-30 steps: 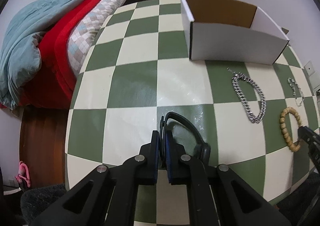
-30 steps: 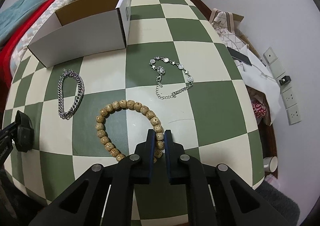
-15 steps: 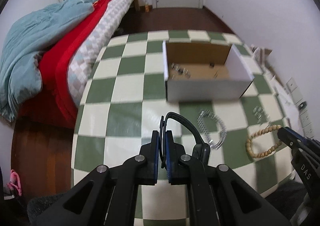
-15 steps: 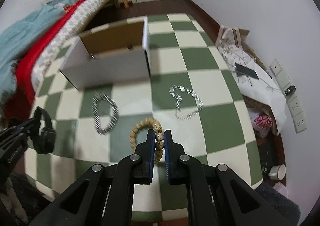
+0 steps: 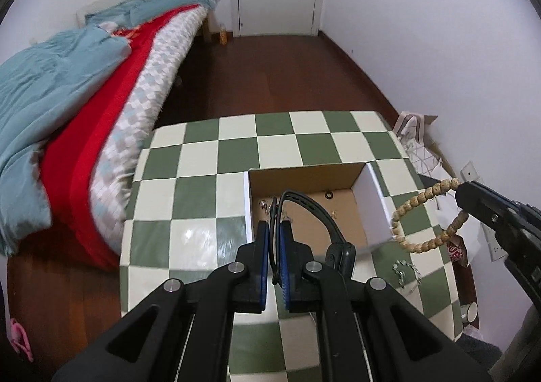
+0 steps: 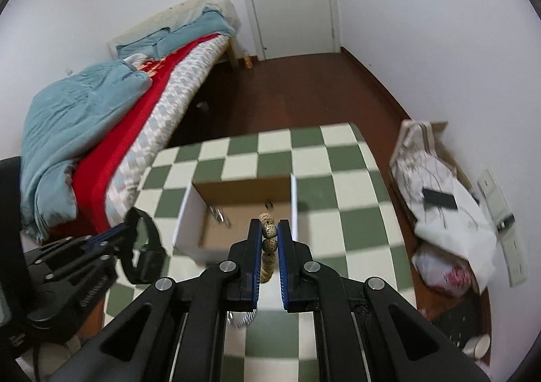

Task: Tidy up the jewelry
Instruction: 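Lift the smartwatch and bead bracelet and carry both over the white box, then open both grippers to drop the smartwatch and bead bracelet into the box, then withdraw both grippers from the box back over the remaining bracelets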

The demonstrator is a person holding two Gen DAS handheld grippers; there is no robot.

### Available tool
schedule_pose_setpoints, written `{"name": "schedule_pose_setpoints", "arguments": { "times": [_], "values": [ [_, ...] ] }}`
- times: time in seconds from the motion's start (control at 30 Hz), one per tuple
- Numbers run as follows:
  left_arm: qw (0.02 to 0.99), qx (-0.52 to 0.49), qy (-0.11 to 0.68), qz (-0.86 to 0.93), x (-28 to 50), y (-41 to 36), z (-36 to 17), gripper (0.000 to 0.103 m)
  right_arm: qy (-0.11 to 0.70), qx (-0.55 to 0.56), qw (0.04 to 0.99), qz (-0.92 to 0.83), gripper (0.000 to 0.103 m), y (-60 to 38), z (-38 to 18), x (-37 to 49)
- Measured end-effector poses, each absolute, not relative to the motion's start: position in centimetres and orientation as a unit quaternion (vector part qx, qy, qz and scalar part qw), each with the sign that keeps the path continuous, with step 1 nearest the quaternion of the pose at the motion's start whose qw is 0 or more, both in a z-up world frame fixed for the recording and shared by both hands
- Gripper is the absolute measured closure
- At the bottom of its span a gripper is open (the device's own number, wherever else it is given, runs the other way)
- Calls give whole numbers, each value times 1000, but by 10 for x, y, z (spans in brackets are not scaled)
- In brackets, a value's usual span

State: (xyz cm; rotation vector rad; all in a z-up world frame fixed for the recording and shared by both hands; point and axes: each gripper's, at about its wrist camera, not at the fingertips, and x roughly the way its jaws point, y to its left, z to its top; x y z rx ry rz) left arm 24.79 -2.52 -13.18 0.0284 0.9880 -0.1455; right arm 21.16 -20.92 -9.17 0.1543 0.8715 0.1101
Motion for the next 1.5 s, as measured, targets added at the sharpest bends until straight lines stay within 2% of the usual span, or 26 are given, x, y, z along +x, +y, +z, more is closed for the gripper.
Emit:
{"name": "schedule_pose_setpoints", "arguments": {
  "times": [0.3,0.43,0.5,0.57,0.6,0.63,0.67,0.7,0.77,0.83,0.93,0.97,1.0,1.07,1.1,1.27,1.5],
  "values": [
    [825,-5,556,-100,312,-29,-187,99,482,84,867,94,94,-191,-132,284],
    [808,-13,580,-108,325,-32,-202,89,511,105,846,108,94,-190,-157,301],
    [804,-15,585,-110,329,-34,-206,89,527,117,833,119,93,-190,-169,307],
    [810,-10,579,-98,332,-34,-203,80,546,128,818,128,93,-190,-182,314],
    [812,-10,576,-94,333,-33,-201,61,561,132,807,131,93,-191,-190,319],
    [818,-13,569,-90,333,-31,-196,35,570,132,800,131,93,-191,-195,321],
    [824,-17,559,-88,333,-29,-191,23,578,133,795,127,89,-192,-200,324],
    [828,-17,555,-81,333,-27,-188,17,580,129,796,118,83,-194,-201,324],
    [834,-18,547,-71,334,-21,-181,16,574,120,803,104,50,-199,-198,323],
    [839,-15,540,-55,332,-15,-176,3,566,120,810,92,37,-205,-192,320],
    [853,4,522,-25,327,-9,-169,2,558,101,821,74,37,-209,-185,315],
    [858,11,514,-15,323,-7,-167,2,558,87,823,63,33,-209,-184,314],
    [863,20,504,-2,319,-5,-165,1,558,65,826,50,28,-207,-183,312],
    [869,30,494,17,312,-2,-164,1,558,33,829,30,7,-204,-184,308],
    [870,36,491,29,308,0,-165,1,559,17,829,21,4,-201,-185,306],
    [873,43,483,56,284,7,-167,1,557,-16,831,6,0,-192,-187,292],
    [879,30,473,59,243,8,-154,1,536,-11,844,-3,0,-190,-168,264]
  ]
}}
